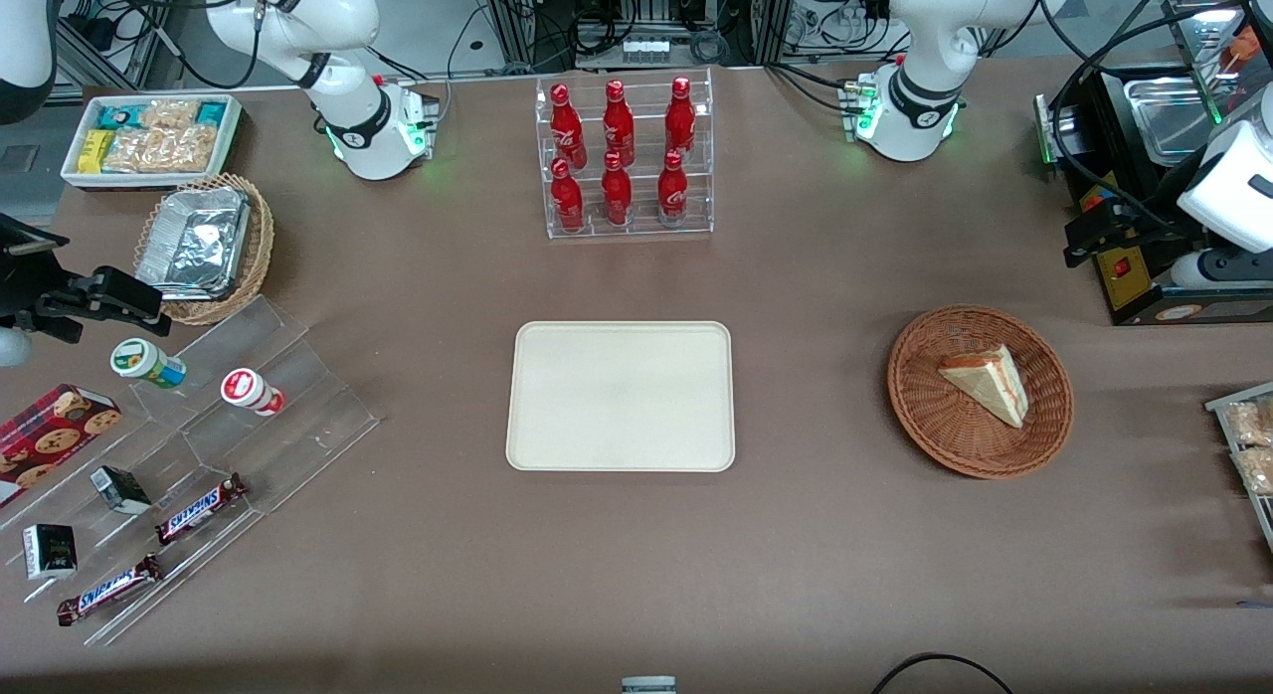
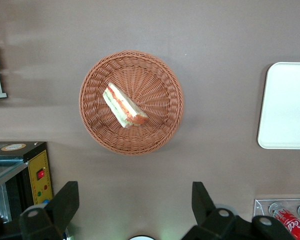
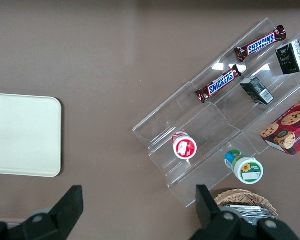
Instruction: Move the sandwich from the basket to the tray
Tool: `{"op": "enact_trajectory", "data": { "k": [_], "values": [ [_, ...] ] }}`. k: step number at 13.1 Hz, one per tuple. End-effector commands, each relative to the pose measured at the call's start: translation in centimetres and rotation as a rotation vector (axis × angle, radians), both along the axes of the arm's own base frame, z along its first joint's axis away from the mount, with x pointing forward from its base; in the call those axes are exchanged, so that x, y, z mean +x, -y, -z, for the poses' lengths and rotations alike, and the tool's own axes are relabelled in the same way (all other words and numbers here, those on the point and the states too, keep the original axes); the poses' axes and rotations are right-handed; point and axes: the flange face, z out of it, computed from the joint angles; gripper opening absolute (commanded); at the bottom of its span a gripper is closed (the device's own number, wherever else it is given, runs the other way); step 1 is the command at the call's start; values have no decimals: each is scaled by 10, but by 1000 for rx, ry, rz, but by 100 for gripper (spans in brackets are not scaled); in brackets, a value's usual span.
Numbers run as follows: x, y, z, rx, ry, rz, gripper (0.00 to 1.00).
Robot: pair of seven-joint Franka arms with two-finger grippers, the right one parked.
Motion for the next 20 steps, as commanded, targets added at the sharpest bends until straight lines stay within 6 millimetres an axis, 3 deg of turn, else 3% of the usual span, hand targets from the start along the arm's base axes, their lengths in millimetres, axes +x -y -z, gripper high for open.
{"op": "enact_trajectory", "data": {
  "k": [1,6,9,11,13,18,20],
  "values": [
    [-4,9,0,7,8,4,100],
    [-2,5,5,6,-6,-13,100],
    [-1,-5,26,17,-44,-62,100],
    [10,-20,52,31,-70,-193,100],
    [23,-22,86,56,-93,-299,100],
    [24,-24,178,74,-19,-495,100],
    [26,-46,212,89,-37,-654,100]
  ]
}}
